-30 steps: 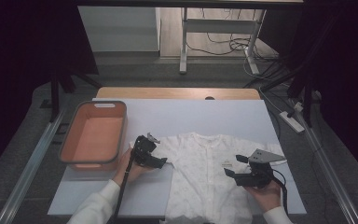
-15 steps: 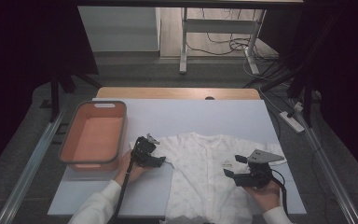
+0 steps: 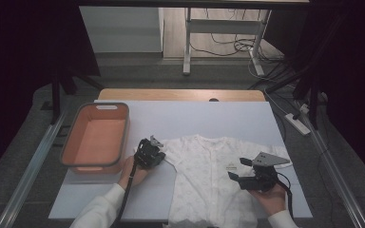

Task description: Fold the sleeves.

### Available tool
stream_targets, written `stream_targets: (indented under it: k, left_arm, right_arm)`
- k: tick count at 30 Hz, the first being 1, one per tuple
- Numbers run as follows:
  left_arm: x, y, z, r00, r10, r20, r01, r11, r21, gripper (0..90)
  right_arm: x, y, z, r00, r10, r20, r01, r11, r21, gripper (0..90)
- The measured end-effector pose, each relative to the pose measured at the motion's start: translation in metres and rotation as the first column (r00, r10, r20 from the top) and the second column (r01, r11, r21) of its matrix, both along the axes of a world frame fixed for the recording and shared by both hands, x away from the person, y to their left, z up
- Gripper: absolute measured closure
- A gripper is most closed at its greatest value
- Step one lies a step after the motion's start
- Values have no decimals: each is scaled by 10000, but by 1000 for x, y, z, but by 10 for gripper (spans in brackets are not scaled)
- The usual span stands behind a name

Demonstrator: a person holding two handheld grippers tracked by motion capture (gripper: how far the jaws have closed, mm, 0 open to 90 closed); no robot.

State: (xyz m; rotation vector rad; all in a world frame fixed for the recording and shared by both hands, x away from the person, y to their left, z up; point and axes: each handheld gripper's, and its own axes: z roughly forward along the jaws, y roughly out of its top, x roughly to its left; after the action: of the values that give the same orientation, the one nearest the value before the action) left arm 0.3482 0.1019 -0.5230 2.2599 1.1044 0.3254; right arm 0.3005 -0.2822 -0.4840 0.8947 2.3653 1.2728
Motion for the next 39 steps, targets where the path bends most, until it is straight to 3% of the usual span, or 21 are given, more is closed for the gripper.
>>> stream_targets:
  k: [5,8,13,17,23,27,32,34,36,39]
  left_arm:
    - [-8,-4,12,9986,-68,532,90,9991,-407,874]
    - [-11,-10,14,9975,-320,636,362,9971,-669,874]
    - [-16,-26,13,9945,-810,663,851,9944,-623,869]
    - [-16,-30,9,9931,-1032,563,1084,9894,-971,864]
    - [-18,-34,8,9887,-1387,564,1441,9839,-1056,801]
    - [-17,-26,13,9920,-987,789,1075,9875,-1157,539]
    - [-12,-6,20,9975,198,680,-94,9885,-1509,317]
    - [-10,0,20,9970,541,562,-450,9873,-1522,261]
    - [-6,3,16,9970,743,207,-711,9895,-1256,227]
    - [-4,2,7,9961,886,32,-881,9926,-830,200]
  right_arm:
    - [0,0,0,10000,-15,12,15,10000,42,258]
    - [0,1,-1,10000,4,32,-4,10000,-7,258]
    - [0,1,-1,10000,28,0,-28,10000,-49,258]
    - [1,2,-2,10000,65,-13,-65,9999,-120,258]
    - [1,2,-3,10000,83,-6,-83,9998,-188,258]
    - [1,1,-2,10000,34,18,-34,9999,-101,258]
    - [0,0,-1,10000,-11,56,12,9999,-132,258]
    - [0,1,-1,10000,25,35,-25,9999,-104,257]
    - [0,1,-1,10000,26,29,-25,9999,-166,257]
    - [0,1,-2,10000,26,11,-26,9998,-210,257]
